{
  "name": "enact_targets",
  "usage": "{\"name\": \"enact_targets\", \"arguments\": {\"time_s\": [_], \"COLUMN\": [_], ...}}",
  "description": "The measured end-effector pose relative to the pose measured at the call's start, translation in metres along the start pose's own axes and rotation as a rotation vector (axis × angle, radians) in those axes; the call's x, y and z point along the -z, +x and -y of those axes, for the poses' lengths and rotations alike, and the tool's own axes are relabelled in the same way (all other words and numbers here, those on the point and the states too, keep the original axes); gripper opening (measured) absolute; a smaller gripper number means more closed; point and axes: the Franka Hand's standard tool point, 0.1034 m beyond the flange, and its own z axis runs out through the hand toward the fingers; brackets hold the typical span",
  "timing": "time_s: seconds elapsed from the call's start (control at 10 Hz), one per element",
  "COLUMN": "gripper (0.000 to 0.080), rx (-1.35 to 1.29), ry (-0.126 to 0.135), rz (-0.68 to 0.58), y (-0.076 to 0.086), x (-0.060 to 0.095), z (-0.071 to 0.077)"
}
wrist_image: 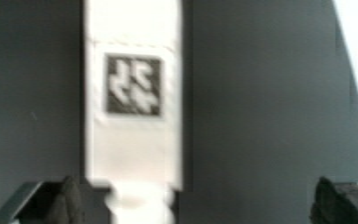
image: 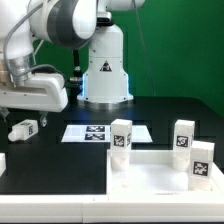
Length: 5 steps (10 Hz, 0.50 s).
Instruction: Assemble square table
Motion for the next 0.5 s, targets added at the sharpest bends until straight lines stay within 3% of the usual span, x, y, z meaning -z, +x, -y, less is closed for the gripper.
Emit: {"name": "enact_targets", "arguments": {"time_s": [0.1,0.4,0.5], "gripper": [0.0649,0.0649,0.0542], "rx": [-0.005,-0.037,-0.037], "ry": [-0.009,0.0,0.0], "rz": [0.003,0.016,0.017], "y": [-0.0035,-0.0088,-0.0088], "x": [-0.0059,-0.0146,-0.0146], "z": [-0.0017,-0.0024,-0.0025]}}
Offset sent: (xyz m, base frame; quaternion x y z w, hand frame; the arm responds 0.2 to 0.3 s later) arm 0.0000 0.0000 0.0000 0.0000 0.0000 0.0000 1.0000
